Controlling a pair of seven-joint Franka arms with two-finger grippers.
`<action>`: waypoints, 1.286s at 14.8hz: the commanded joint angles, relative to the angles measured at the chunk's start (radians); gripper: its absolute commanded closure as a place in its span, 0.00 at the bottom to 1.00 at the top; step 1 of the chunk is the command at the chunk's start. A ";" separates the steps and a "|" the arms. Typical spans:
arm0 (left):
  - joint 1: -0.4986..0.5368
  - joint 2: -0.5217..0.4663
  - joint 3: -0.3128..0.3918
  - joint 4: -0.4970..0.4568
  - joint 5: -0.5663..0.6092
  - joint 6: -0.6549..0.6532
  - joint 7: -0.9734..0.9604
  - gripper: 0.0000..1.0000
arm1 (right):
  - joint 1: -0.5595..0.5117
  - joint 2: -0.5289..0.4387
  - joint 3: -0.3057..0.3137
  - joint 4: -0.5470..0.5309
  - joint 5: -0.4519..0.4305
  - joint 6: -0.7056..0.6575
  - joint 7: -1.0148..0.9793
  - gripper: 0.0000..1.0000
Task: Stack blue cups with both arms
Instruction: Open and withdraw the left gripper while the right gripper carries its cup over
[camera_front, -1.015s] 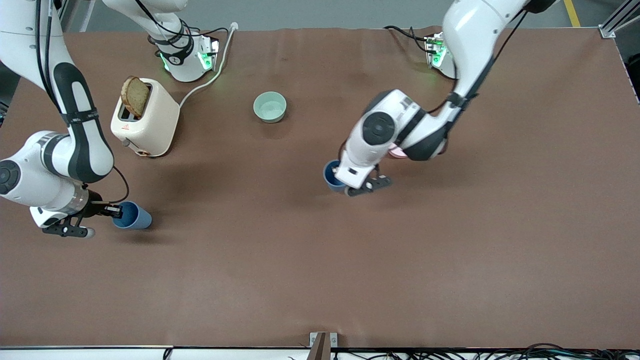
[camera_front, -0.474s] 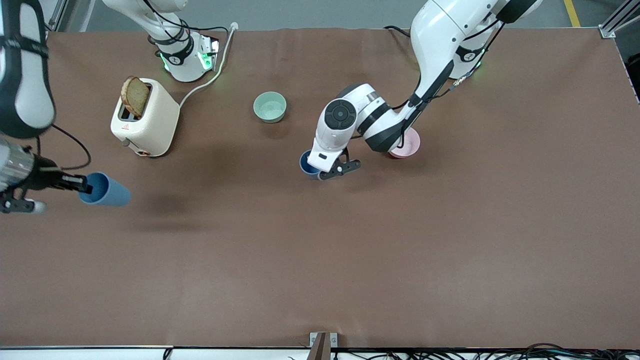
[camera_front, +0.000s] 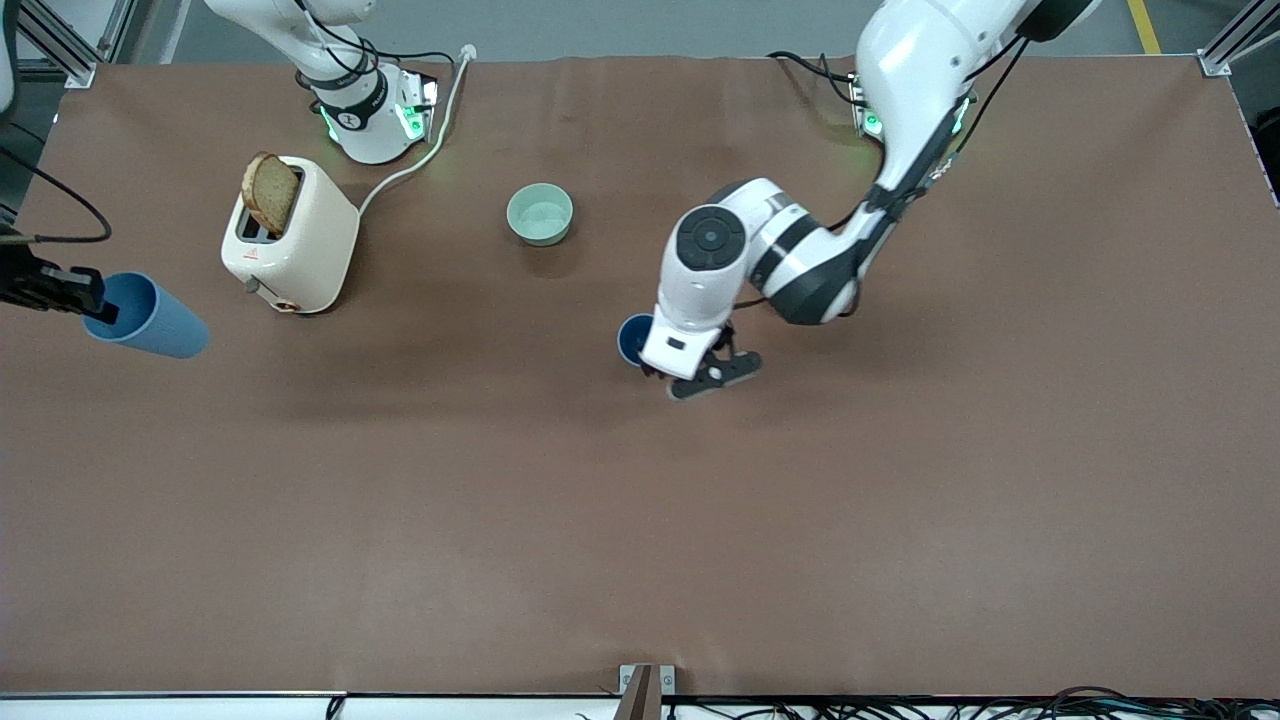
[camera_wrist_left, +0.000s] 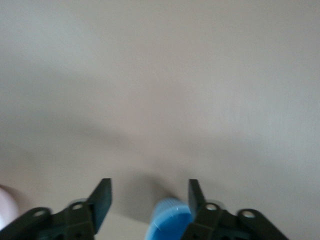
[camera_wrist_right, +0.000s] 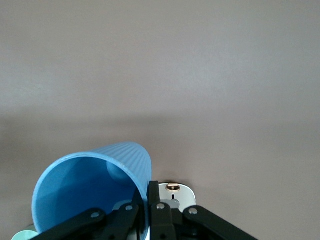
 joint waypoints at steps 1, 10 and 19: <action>0.065 -0.089 0.002 0.103 0.022 -0.221 0.101 0.00 | 0.054 0.010 0.005 0.035 -0.021 -0.019 0.046 0.99; 0.360 -0.379 0.002 0.101 -0.022 -0.448 0.646 0.00 | 0.129 0.077 0.341 0.024 -0.008 0.067 0.632 0.98; 0.323 -0.595 0.315 -0.041 -0.268 -0.590 1.079 0.00 | 0.188 0.321 0.671 0.024 -0.171 0.343 1.176 0.98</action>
